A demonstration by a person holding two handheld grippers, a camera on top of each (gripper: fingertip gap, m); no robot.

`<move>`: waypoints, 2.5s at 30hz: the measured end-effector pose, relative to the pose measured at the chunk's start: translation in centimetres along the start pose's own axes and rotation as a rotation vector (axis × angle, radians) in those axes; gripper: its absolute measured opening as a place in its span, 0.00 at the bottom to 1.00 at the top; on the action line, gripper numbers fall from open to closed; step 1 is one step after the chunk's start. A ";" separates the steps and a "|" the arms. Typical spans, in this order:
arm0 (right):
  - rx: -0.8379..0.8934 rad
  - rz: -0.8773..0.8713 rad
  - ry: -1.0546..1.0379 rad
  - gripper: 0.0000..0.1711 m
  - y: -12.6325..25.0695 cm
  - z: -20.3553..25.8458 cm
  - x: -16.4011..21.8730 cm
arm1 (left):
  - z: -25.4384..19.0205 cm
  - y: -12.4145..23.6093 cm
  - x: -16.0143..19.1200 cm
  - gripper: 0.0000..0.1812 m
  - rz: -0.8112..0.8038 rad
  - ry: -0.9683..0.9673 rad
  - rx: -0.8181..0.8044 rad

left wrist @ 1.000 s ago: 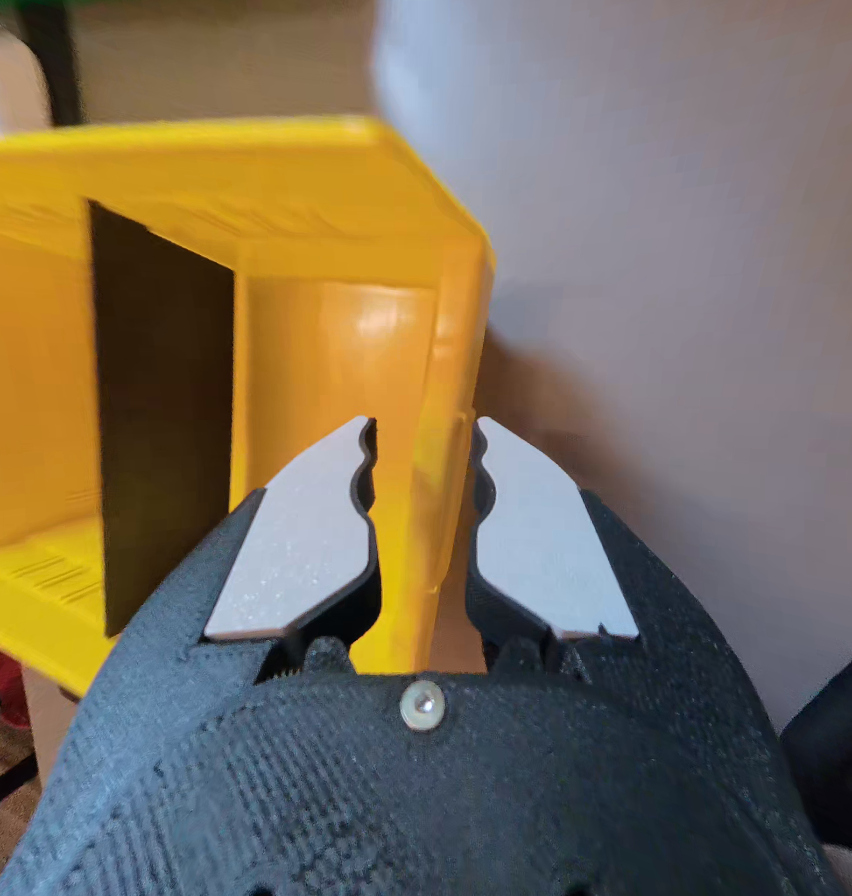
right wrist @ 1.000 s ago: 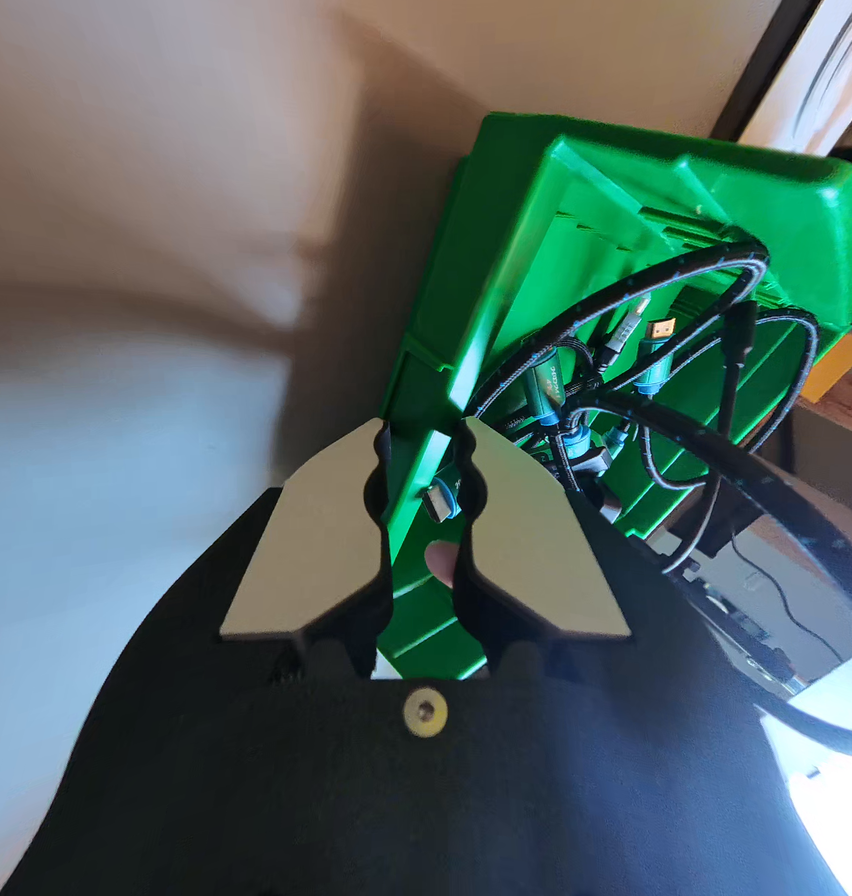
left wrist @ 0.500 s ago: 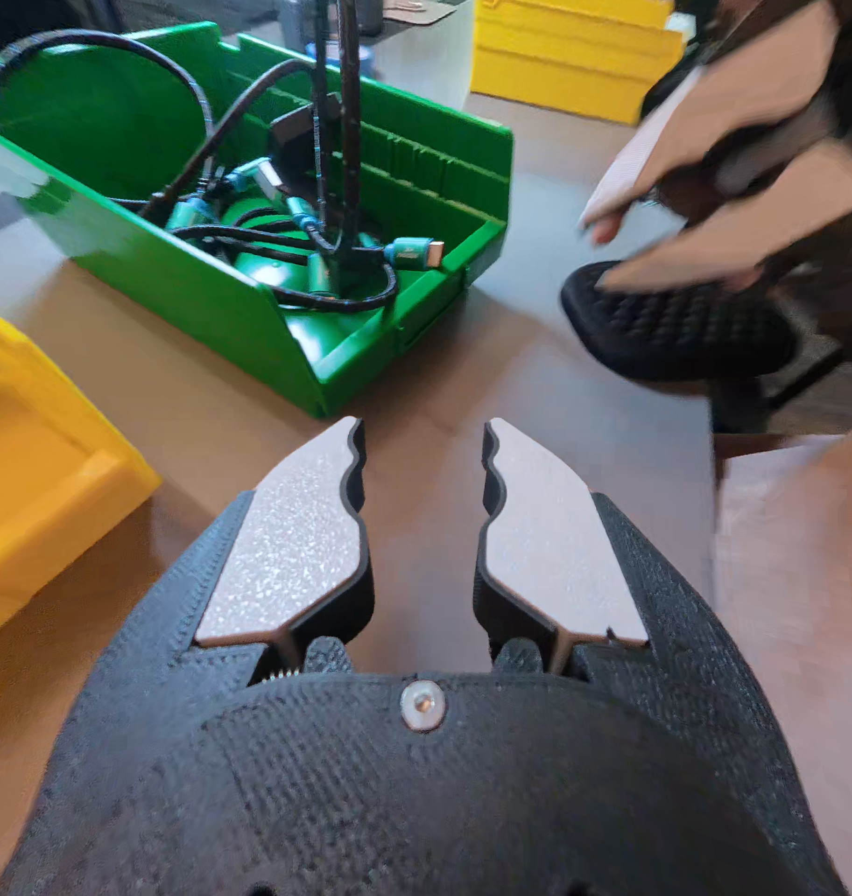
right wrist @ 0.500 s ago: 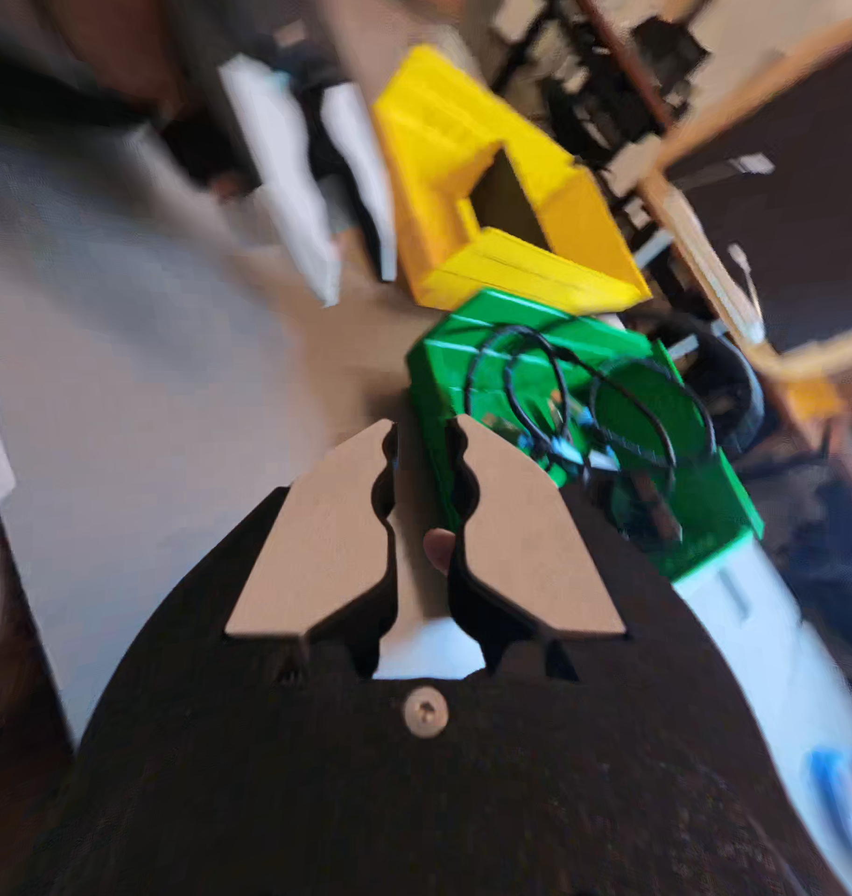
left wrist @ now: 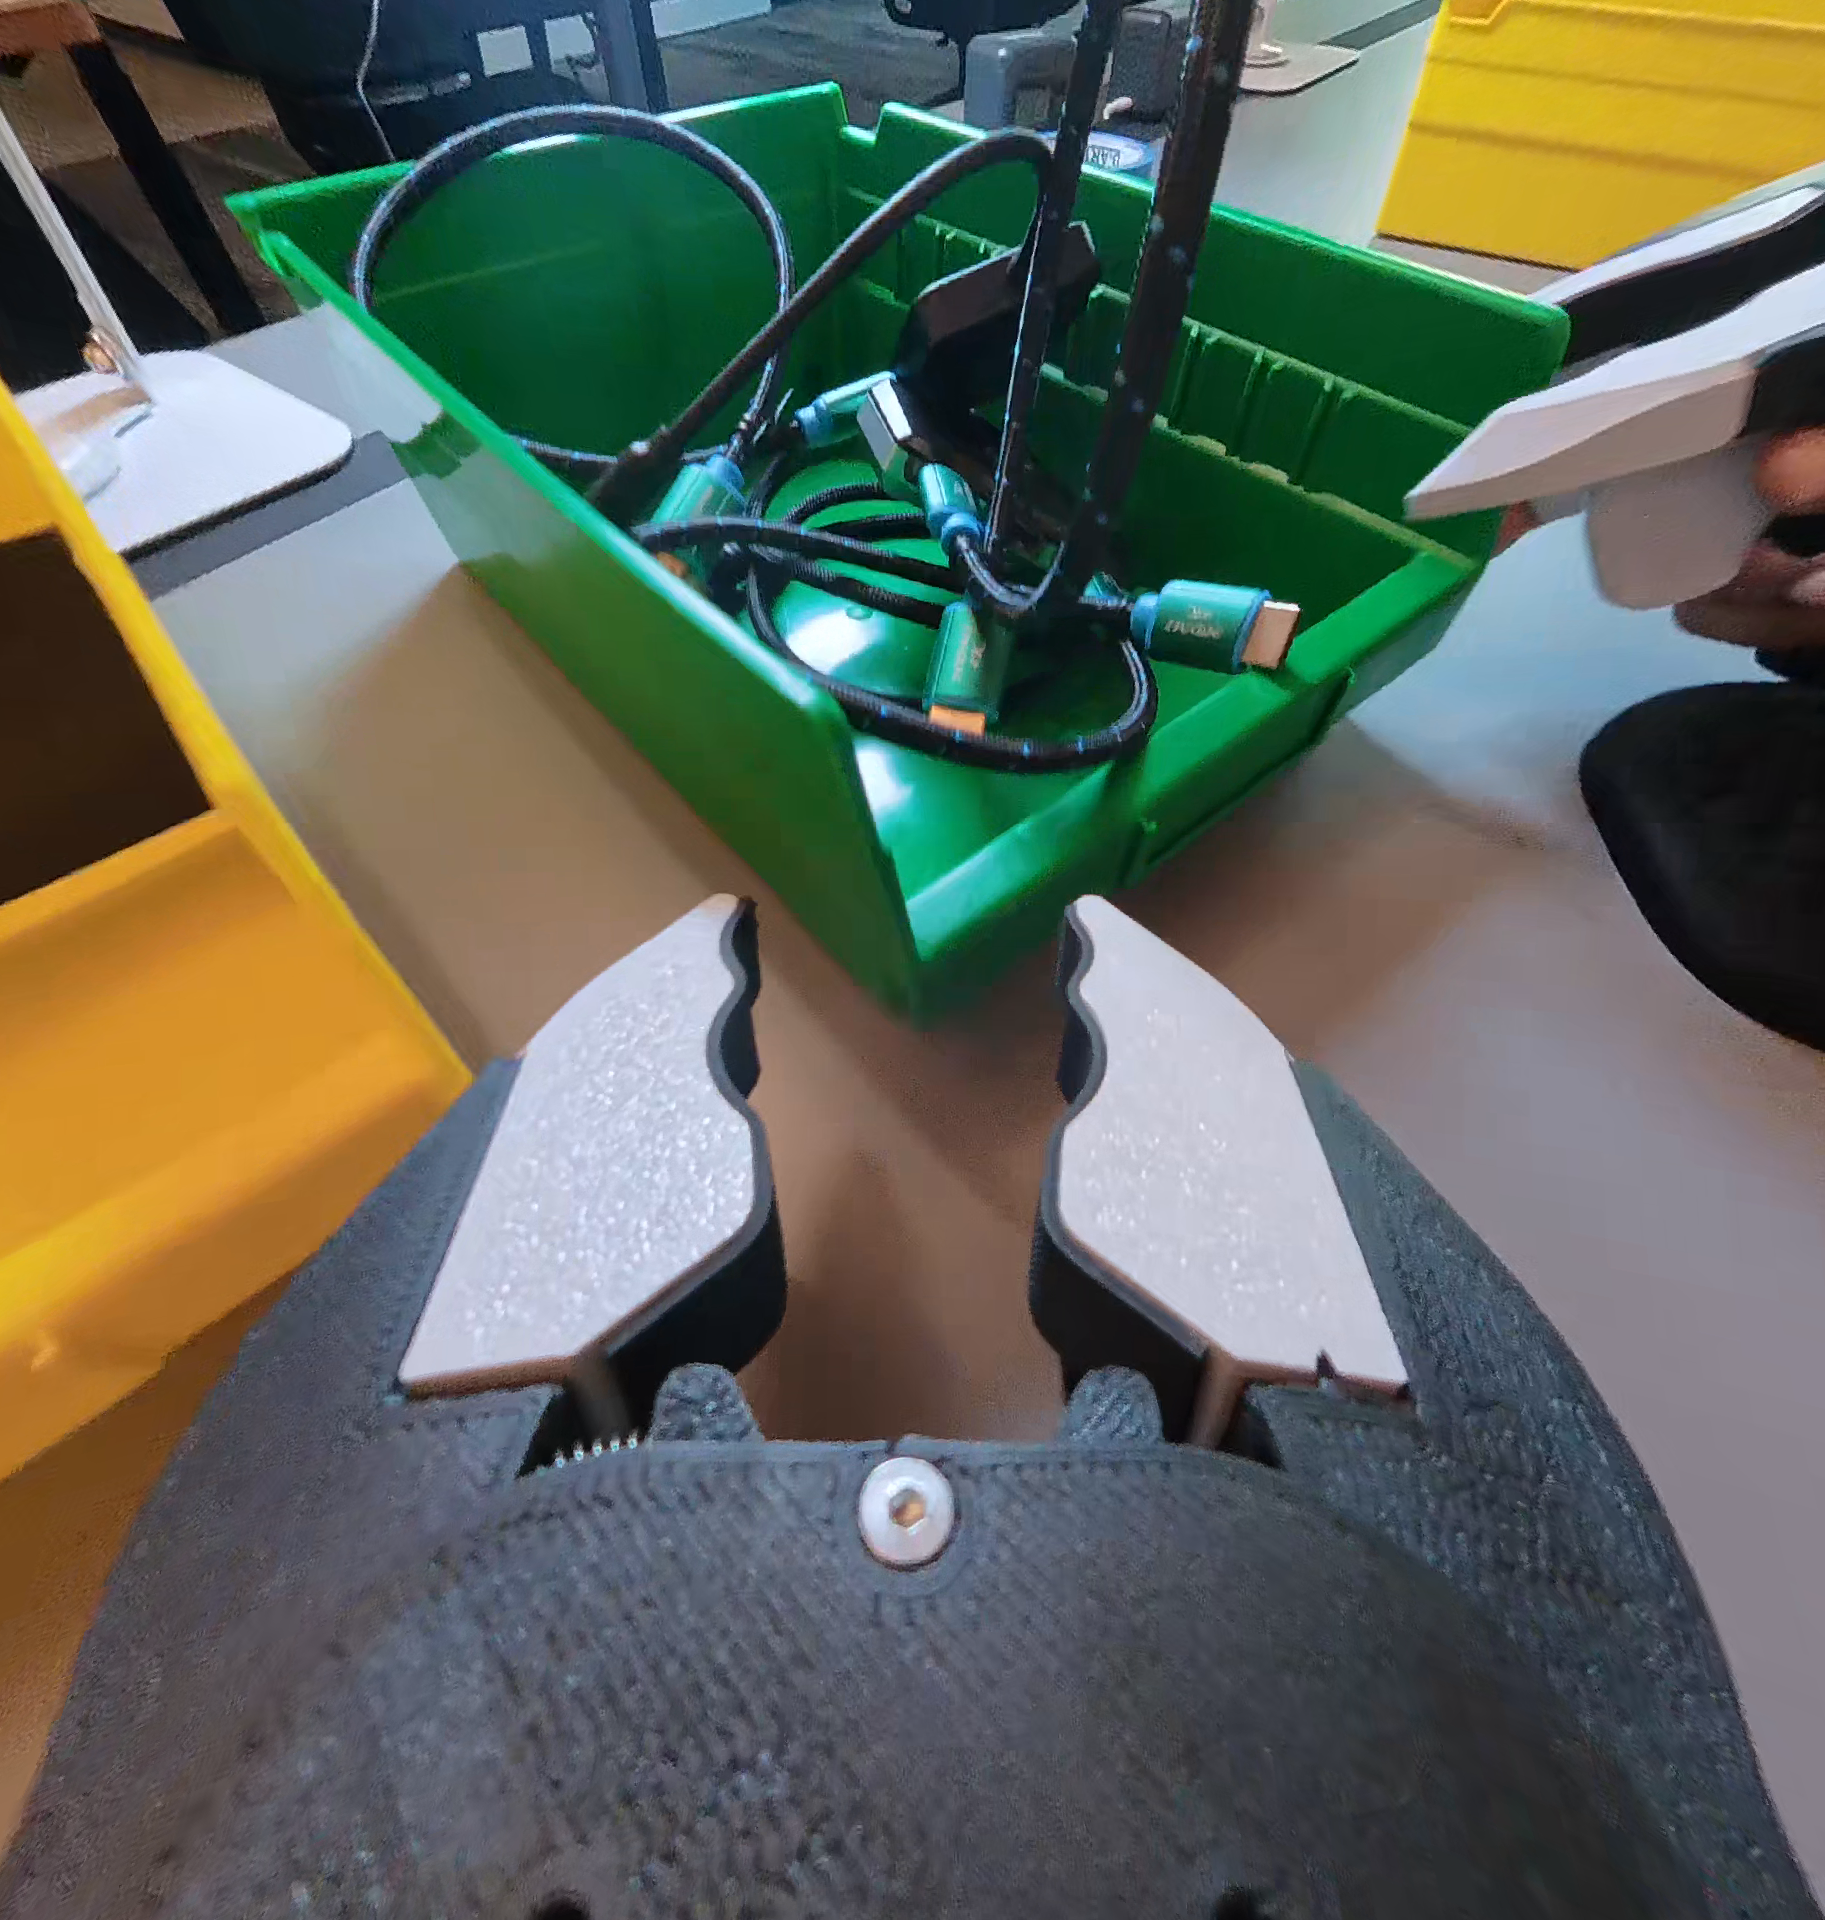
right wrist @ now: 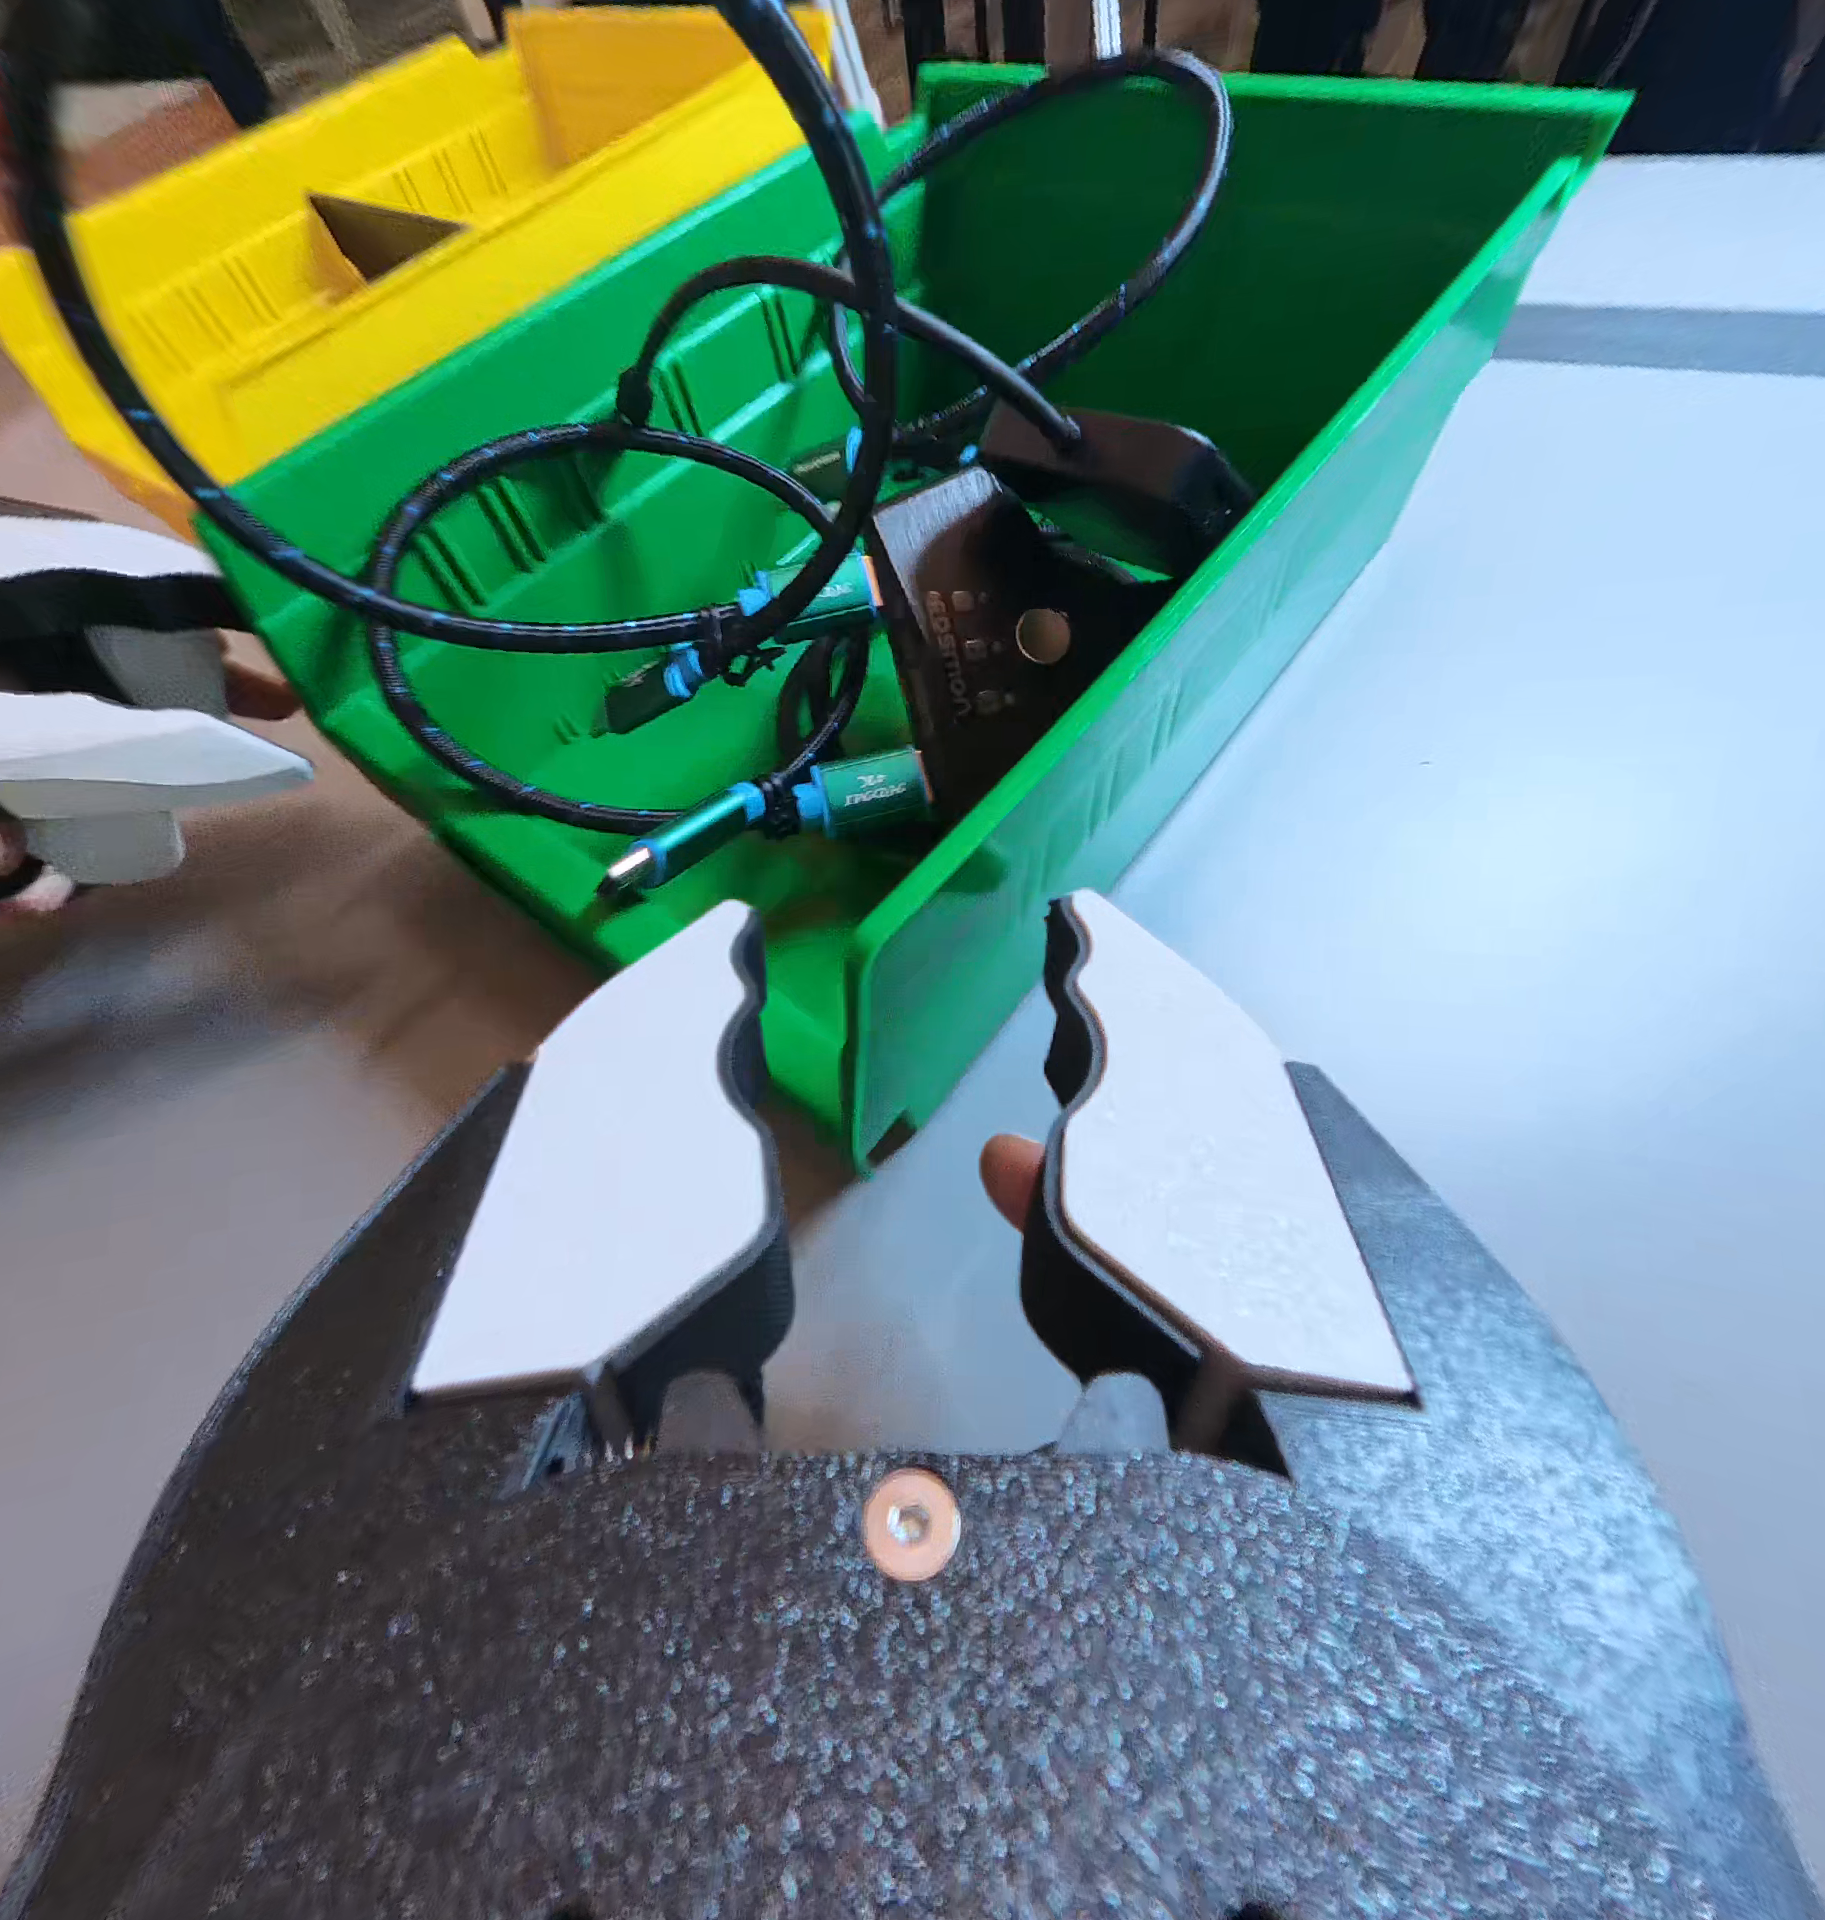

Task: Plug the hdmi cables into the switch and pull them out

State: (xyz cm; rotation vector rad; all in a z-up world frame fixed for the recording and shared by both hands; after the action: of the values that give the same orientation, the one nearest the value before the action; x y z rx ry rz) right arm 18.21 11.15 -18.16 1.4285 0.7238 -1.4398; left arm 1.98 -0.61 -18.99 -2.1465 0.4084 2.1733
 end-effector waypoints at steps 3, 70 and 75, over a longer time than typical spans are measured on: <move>0.055 0.030 0.093 0.22 -1.4 -0.9 0.6 | 0.7 -1.9 -0.7 0.21 -0.049 -0.071 -0.067; -0.511 0.188 0.860 0.28 -19.6 22.7 -2.6 | 21.6 26.1 -1.8 0.17 0.081 -0.333 -0.659; -0.515 0.378 1.087 0.42 -20.2 15.3 -1.3 | 19.1 25.1 -4.7 0.21 0.072 -0.334 -0.501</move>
State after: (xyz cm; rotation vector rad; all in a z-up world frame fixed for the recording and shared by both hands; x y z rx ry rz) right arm -6.44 5.17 -18.90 1.7315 1.2665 -0.0576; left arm -22.13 -19.80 -10.79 -1.9141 -0.0967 2.8510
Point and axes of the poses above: each gripper's, where its closed fingertips meet, y back along the fingers, x out of its underside, z = x × y across the jaws, the point moved 2 cm from there along y, back along the fingers, and after that the axes turned 15 degrees about -z, right-handed, at the moved point
